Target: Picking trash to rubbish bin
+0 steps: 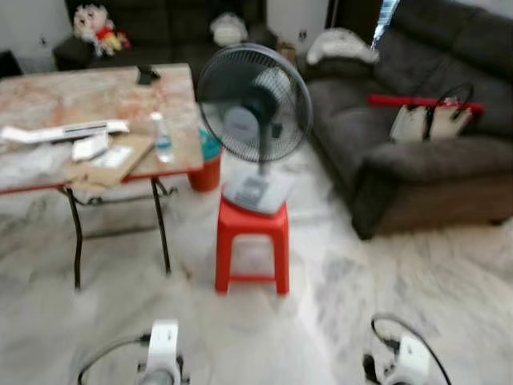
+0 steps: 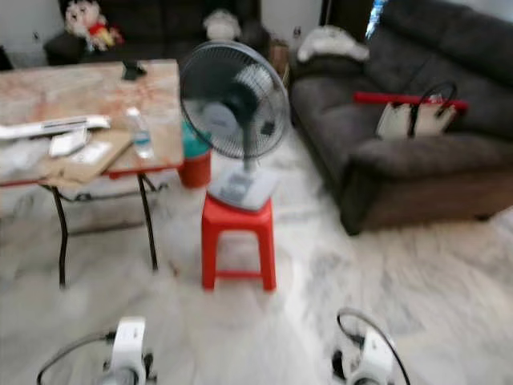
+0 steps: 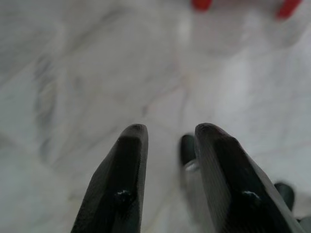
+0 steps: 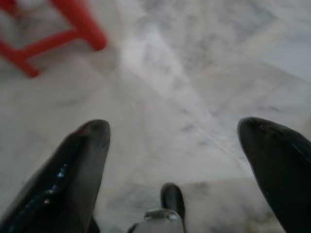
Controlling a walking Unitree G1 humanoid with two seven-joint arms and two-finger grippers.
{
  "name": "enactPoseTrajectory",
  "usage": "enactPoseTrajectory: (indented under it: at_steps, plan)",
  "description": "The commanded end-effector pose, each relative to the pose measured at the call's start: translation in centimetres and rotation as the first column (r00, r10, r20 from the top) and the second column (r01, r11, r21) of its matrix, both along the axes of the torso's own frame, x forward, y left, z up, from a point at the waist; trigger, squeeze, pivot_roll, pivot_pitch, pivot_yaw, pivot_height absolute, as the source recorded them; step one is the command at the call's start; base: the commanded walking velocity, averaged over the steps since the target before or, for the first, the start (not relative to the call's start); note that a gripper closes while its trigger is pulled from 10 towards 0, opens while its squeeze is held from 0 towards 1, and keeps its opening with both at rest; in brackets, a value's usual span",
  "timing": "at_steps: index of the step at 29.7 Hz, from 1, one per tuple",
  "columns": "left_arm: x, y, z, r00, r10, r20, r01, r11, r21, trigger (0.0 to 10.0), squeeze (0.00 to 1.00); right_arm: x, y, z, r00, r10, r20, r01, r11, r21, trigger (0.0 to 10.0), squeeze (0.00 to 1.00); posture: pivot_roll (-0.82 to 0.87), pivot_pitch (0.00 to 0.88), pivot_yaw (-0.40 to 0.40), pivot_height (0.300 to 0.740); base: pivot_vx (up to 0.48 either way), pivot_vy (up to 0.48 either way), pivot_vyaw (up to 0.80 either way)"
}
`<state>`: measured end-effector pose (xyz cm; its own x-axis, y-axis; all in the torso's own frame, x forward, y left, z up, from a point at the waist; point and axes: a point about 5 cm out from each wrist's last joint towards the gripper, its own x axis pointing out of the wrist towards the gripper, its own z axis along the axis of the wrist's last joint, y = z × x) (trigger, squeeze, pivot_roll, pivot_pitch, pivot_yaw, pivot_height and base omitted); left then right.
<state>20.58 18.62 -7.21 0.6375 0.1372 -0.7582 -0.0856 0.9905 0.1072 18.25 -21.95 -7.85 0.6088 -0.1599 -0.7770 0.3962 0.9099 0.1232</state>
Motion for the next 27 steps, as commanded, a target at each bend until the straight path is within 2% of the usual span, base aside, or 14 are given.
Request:
enactPoseTrajectory:
  at_steps: [1, 13, 24, 27]
  plan:
    - [0.15, -0.48, 0.02, 1.000, -0.021, -0.002, 0.021, 1.000, -0.002, 10.0, 0.00, -0.50, -0.51, -0.13, 1.000, -0.014, -0.014, 0.013, 1.000, -0.010, 10.0, 0.00, -0.08, 0.000, -0.014, 0.740, 0.000, 0.000, 0.80]
    - [0.38, -0.45, 0.15, 1.000, -0.019, 0.005, 0.019, 1.000, -0.002, 10.0, 0.00, -0.42, -0.61, -0.07, 1.000, -0.017, -0.010, 0.017, 1.000, -0.014, 10.0, 0.00, -0.08, 0.008, -0.019, 0.740, 0.000, 0.000, 0.78]
    - [0.36, -0.49, 0.13, 1.000, 0.004, 0.005, -0.004, 1.000, -0.014, 10.0, 0.00, -0.49, -0.84, -0.03, 0.999, -0.053, 0.000, 0.053, 0.999, -0.004, 10.0, 0.00, -0.08, 0.025, -0.028, 0.740, 0.000, 0.000, 0.00]
    - [0.35, -0.56, 0.10, 1.000, 0.014, -0.002, -0.014, 1.000, -0.019, 10.0, 0.00, -0.09, -0.83, 0.15, 0.999, -0.052, 0.011, 0.052, 0.999, -0.005, 10.0, 0.00, -0.08, 0.028, -0.031, 0.740, 0.000, 0.480, 0.00]
